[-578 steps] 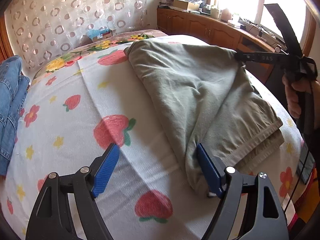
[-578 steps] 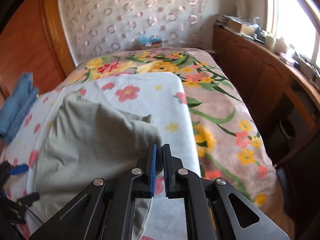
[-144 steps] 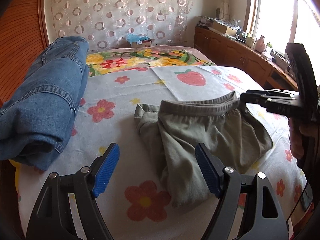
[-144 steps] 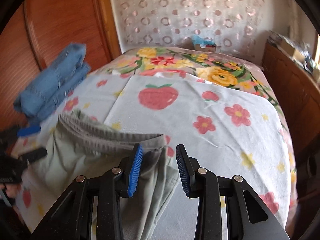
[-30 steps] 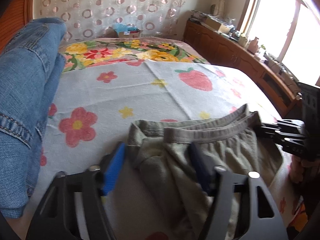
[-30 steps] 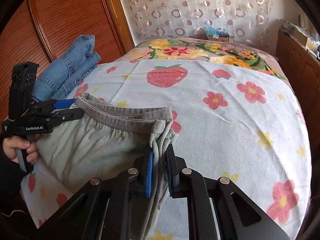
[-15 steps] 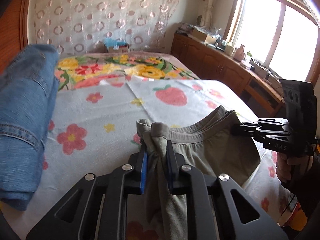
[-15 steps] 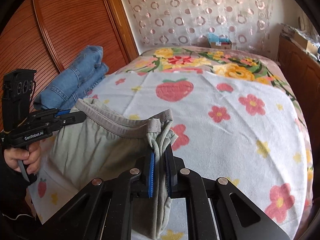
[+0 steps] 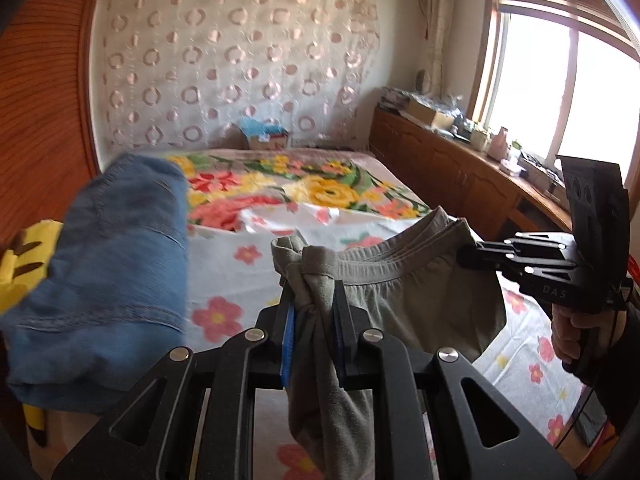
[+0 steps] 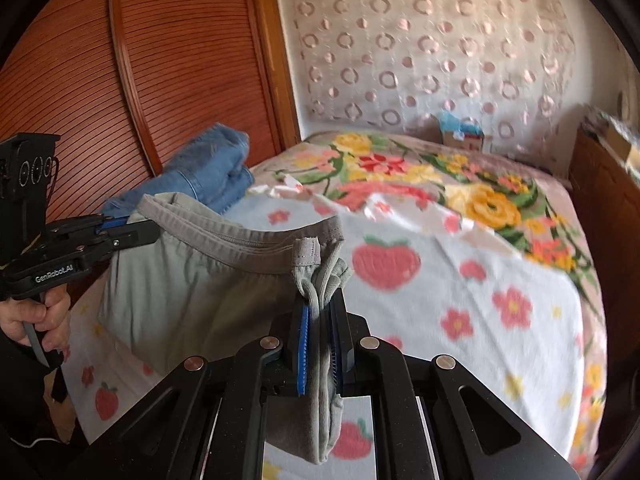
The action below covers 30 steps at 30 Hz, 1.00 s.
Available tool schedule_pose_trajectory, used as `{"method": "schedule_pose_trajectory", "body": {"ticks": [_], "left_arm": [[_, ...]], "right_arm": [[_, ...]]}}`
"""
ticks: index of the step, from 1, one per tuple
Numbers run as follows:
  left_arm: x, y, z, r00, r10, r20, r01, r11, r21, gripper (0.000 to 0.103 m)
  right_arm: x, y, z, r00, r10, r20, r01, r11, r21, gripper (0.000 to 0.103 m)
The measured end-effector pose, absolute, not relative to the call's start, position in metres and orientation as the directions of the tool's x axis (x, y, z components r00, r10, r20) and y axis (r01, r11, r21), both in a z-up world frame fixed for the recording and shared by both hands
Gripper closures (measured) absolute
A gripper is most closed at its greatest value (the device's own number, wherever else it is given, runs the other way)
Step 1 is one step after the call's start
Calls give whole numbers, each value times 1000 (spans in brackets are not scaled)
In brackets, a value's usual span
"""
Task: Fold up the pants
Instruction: 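Lift the folded pants with both grippers and carry them onto the blue jeans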
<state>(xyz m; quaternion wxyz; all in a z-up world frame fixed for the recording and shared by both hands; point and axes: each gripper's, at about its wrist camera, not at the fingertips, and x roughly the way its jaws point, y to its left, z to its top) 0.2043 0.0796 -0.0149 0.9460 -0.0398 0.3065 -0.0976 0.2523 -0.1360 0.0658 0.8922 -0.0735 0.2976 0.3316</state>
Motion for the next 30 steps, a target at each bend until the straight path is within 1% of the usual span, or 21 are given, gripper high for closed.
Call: {"method": "schedule_pose_trajectory", "body": {"ticks": [4, 9, 12, 15, 17, 20, 23, 30], "left_arm": [[202, 94, -4, 811, -177, -558, 131, 984, -121, 86], [203, 107, 4, 826, -147, -544, 110, 989, -101, 86], [205, 119, 12, 844, -128, -521, 87, 991, -103, 86], [206, 133, 21, 866, -96, -490, 60, 994, -88, 86], [207, 144, 26, 877, -75, -475, 35, 995, -93, 86], [206, 162, 36, 895, -48, -444, -5, 993, -118, 86], [205, 177, 42, 909, -2, -417, -49, 993, -111, 86], [203, 210, 32, 907, 69, -416, -134, 983, -128, 86]], "right_arm": [[257, -122, 78, 608, 560, -562, -659, 752, 36, 94], [265, -111, 79, 607, 580, -543, -675, 737, 33, 94], [274, -103, 82, 608, 592, -529, -685, 728, 27, 94], [290, -90, 92, 584, 641, -498, -719, 693, 49, 94], [299, -81, 97, 588, 645, -487, -727, 686, 31, 94], [313, -60, 104, 585, 653, -480, -746, 665, -4, 94], [327, -38, 109, 589, 655, -473, -760, 648, -48, 94], [363, 15, 101, 566, 659, -495, -789, 608, -93, 94]]}}
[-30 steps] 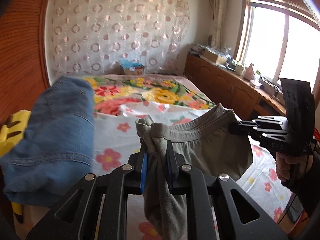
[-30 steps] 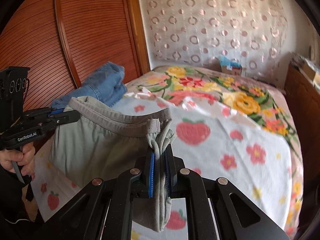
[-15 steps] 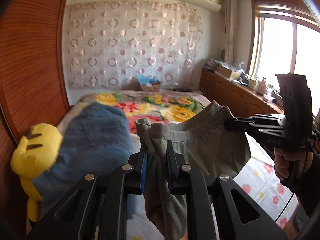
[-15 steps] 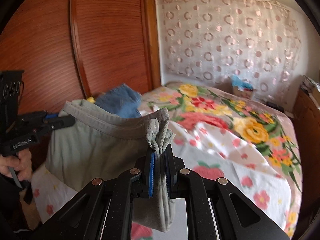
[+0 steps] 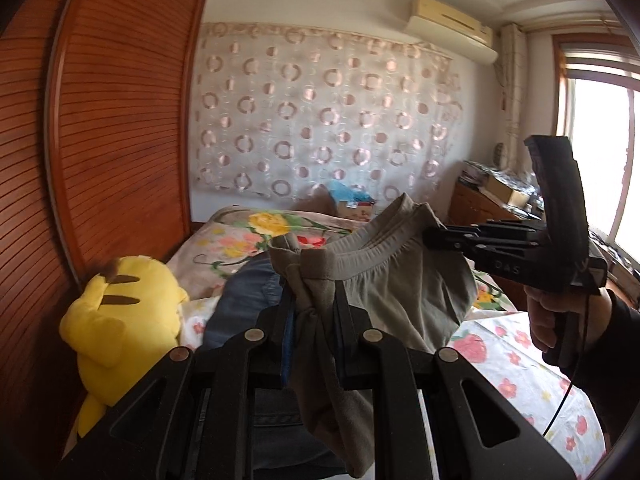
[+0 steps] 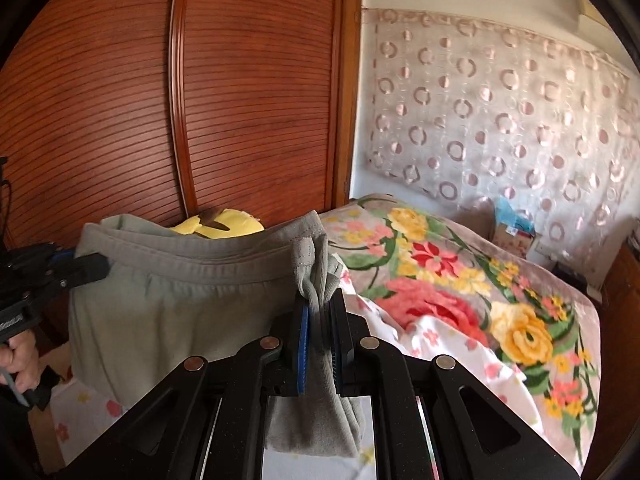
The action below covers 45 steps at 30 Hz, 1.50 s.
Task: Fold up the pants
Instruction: 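Lift the folded pants with both grippers and carry them onto the blue jeans, then lower the pants onto the jeans stack and open both grippers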
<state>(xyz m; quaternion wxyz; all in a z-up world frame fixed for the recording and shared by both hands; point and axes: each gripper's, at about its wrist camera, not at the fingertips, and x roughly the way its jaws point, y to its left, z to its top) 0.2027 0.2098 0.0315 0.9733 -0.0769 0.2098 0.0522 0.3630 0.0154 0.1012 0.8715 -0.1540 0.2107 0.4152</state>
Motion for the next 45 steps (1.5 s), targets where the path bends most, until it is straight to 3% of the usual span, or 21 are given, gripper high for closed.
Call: {"method": "schedule_pose_trajectory", "body": {"ticks": [11, 20, 26, 31, 37, 38, 40, 45], "left_arm": [[190, 243, -10, 850, 167, -499, -294, 937, -189, 86], [182, 244, -25, 816, 177, -550, -312, 936, -162, 85], [182, 243, -30, 790, 196, -581, -324, 938, -125, 72], [181, 245, -18, 798, 205, -567, -306, 948, -87, 55], [188, 245, -14, 793, 202, -575, -292, 954, -68, 52], [191, 244, -18, 789, 191, -584, -284, 956, -70, 43], [194, 242, -25, 787, 167, -594, -269, 959, -87, 35], [203, 242, -41, 762, 155, -628, -263, 961, -82, 24]], "right_arm": [[421, 101, 85, 457, 697, -552, -863, 499, -85, 94], [449, 130, 64, 409, 720, -561, -870, 493, -1, 94], [439, 117, 75, 459, 710, -534, -847, 532, -22, 77], [419, 94, 76, 447, 719, -532, -845, 534, 12, 77], [413, 83, 60, 411, 713, -568, -859, 511, 21, 77], [416, 85, 58, 417, 704, -575, -856, 517, 12, 77], [424, 88, 52, 426, 687, -588, -846, 533, 11, 77], [435, 95, 51, 420, 691, -589, -841, 540, 33, 77]]}}
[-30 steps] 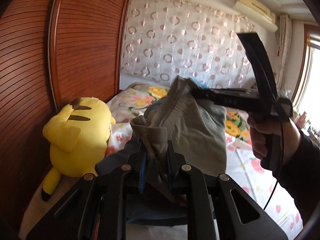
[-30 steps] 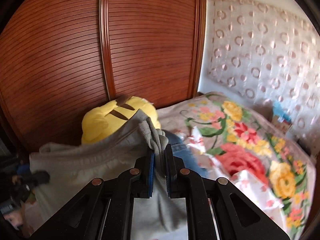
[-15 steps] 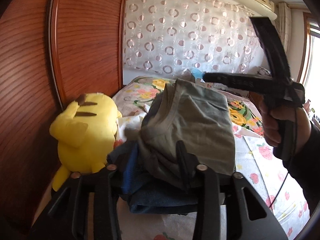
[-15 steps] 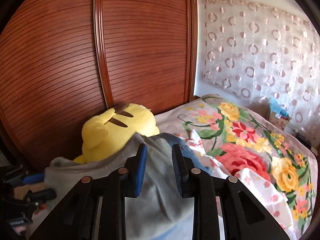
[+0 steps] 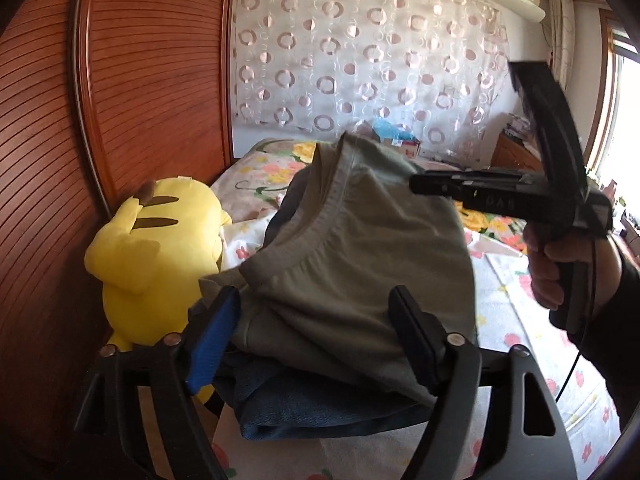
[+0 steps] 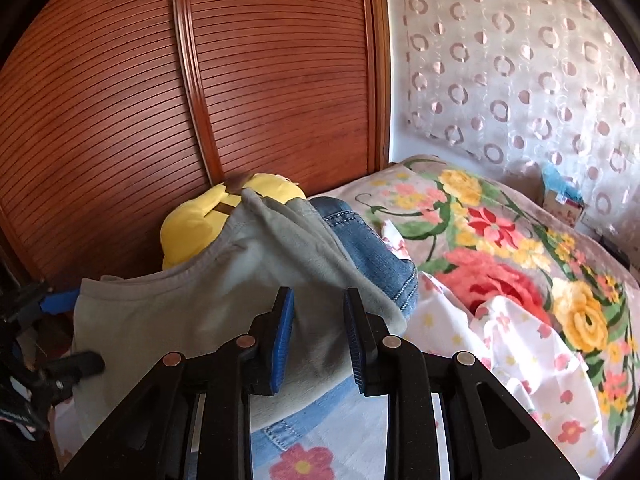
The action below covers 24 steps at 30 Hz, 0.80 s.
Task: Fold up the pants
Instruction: 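Lower the pants onto the jeans stack and open both grippers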
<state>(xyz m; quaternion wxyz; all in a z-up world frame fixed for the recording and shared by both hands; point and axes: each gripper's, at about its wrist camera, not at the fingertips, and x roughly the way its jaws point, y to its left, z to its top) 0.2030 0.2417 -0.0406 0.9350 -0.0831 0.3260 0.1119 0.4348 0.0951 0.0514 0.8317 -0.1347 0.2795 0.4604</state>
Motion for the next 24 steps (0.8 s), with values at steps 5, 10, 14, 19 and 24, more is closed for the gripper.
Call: {"method": "schedule_pose_trajectory", "body": {"ticks": [5, 10, 14, 19, 24], "left_arm": [[207, 239, -44, 743, 159, -650, -266, 962, -69, 24], [202, 235, -41, 735, 186, -652, -284, 958, -48, 24], [192, 229, -36, 743, 196, -640, -281, 959, -33, 24], [179, 223, -34, 747, 192, -636, -273, 962, -31, 24], [163, 220, -33, 753, 174, -635, -263, 964, -47, 24]], "right_arm": [[435, 98, 50, 429, 676, -599, -832, 554, 29, 76], [417, 87, 57, 453, 681, -575, -818, 575, 36, 71], [398, 74, 61, 468, 682, -562, -810, 586, 37, 64], [369, 58, 63, 485, 683, -546, -801, 598, 36, 56], [338, 46, 61, 502, 675, -541, -789, 614, 32, 52]]}}
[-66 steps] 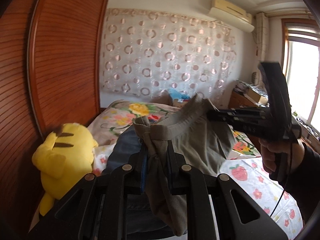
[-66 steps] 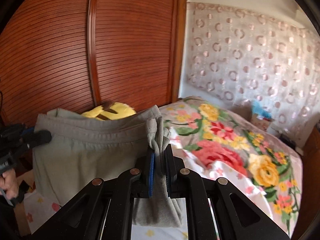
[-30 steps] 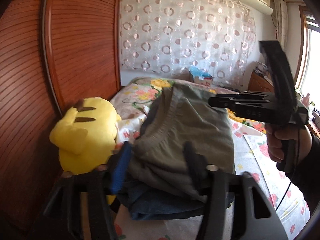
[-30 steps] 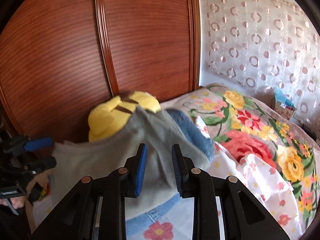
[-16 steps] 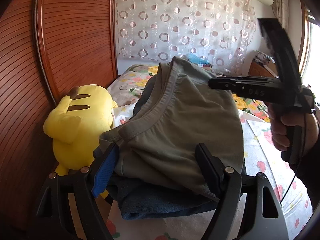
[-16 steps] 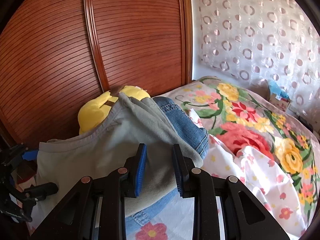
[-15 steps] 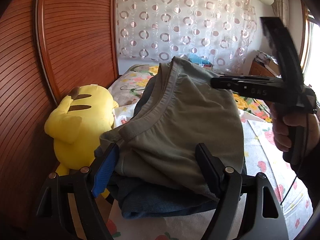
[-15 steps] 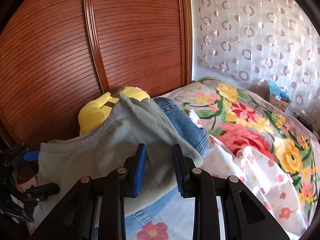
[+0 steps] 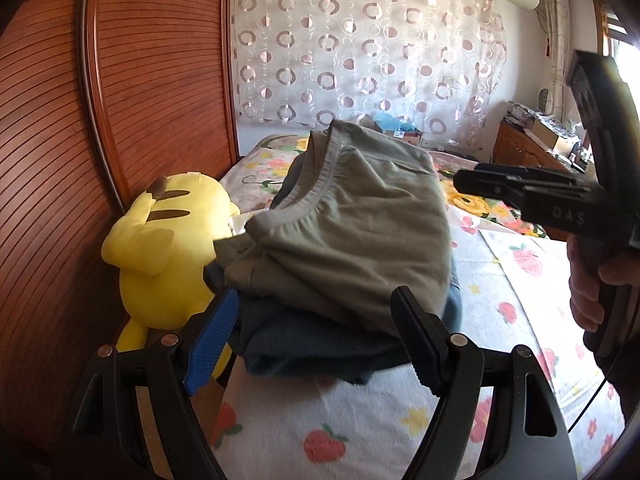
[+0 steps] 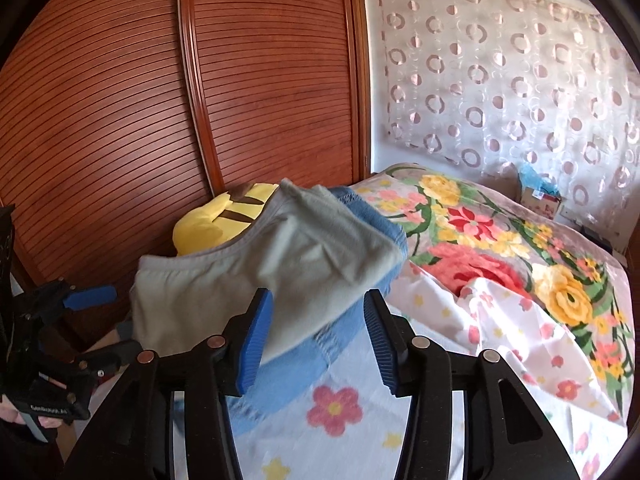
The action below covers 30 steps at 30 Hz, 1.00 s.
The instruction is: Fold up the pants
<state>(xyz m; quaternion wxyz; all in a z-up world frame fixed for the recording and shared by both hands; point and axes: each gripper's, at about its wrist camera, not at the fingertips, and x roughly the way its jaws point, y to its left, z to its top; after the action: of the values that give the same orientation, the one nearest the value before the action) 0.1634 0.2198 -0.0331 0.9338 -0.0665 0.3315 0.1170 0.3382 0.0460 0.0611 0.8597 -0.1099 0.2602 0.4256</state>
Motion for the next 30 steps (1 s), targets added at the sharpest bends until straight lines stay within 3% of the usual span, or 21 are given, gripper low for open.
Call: {"method": "schedule_pose_trajectory", "body": {"ticks": [9, 10, 17, 30], "left_arm": [[142, 216, -31, 763, 156, -628, -244, 968, -55, 20], [140, 215, -31, 761, 158, -629, -243, 969, -51, 14], [127, 217, -33, 754, 165, -636, -258, 964, -56, 14], [112, 200, -37, 752, 153, -641, -237, 970, -48, 14]], "right_arm": [[295, 30, 58, 522, 662, -538, -767, 640, 44, 41], [293, 29, 58, 523, 660, -539, -766, 642, 43, 39], [274, 18, 55, 537, 652, -535, -752, 658, 48, 34], [233, -4, 57, 586, 624, -517, -710, 703, 43, 33]]}}
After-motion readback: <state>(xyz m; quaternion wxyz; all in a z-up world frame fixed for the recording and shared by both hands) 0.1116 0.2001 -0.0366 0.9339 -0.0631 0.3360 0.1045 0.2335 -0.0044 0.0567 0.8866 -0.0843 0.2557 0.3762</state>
